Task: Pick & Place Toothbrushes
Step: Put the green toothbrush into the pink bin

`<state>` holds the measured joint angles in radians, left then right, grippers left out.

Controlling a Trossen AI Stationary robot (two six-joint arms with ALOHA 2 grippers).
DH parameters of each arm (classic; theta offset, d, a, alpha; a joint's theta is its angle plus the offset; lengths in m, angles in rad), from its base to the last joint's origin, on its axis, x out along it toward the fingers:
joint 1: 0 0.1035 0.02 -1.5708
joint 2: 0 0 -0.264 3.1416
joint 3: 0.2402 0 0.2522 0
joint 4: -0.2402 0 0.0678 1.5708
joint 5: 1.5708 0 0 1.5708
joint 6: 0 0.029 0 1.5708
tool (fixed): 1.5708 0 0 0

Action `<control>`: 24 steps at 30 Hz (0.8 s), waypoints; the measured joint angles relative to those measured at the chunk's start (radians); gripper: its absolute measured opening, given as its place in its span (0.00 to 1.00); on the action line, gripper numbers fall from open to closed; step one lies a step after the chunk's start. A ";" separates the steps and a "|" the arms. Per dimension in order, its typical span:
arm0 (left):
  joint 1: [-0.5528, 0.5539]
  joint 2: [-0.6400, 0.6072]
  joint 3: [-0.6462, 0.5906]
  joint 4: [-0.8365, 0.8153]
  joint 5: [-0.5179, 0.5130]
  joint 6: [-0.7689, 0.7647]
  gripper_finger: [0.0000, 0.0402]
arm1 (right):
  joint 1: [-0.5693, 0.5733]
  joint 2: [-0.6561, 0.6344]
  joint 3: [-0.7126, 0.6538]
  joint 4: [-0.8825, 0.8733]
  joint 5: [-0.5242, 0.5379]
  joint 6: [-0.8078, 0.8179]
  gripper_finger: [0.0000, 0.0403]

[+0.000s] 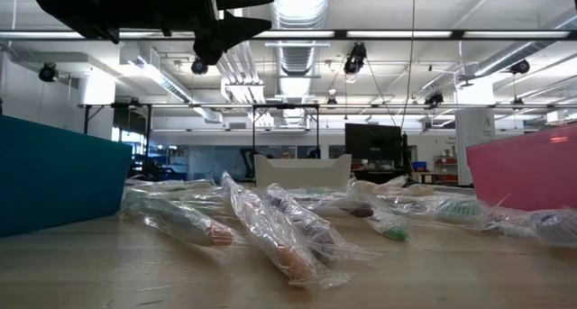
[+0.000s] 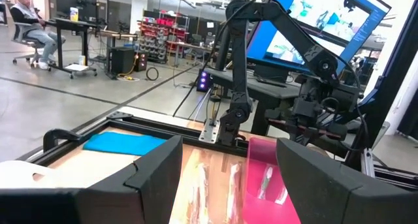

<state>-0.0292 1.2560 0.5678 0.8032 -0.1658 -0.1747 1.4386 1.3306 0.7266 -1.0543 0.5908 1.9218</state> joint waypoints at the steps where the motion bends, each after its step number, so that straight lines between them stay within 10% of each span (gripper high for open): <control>1: 0.000 0.000 0.000 -0.002 0.000 -0.002 0.63 | -0.004 -0.004 -0.010 0.008 -0.001 -0.005 0.06; 24: -0.002 0.000 0.000 -0.036 0.010 -0.014 0.63 | -0.073 -0.037 -0.084 0.093 -0.180 -0.032 0.14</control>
<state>-0.0307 1.2564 0.5678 0.7672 -0.1553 -0.1883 1.3653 1.2934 0.6422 -0.9611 0.4103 1.8901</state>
